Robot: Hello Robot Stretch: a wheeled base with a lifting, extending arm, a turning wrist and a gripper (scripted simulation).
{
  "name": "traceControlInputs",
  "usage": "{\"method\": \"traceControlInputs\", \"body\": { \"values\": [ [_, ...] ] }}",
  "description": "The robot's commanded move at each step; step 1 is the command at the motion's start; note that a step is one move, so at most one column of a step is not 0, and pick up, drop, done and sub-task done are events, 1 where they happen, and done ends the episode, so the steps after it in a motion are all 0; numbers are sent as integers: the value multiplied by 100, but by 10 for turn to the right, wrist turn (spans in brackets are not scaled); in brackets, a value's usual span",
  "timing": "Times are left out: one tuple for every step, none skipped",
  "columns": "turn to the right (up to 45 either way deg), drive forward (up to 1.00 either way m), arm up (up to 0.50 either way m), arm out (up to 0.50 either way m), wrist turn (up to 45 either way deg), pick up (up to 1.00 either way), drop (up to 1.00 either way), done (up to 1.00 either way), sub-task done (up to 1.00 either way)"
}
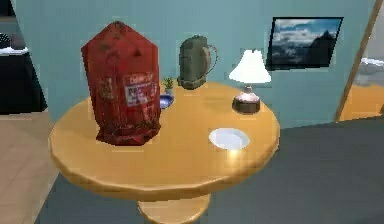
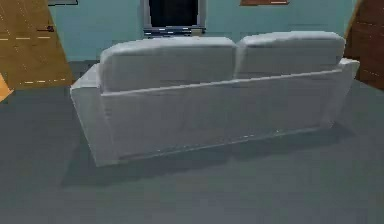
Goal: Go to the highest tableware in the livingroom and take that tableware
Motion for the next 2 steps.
{"method": "traceControlInputs", "body": {
  "values": [
    [-450,0,0,0,0,0,0,0,0],
    [-450,0,0,0,0,0,0,0,0]
  ]
}}
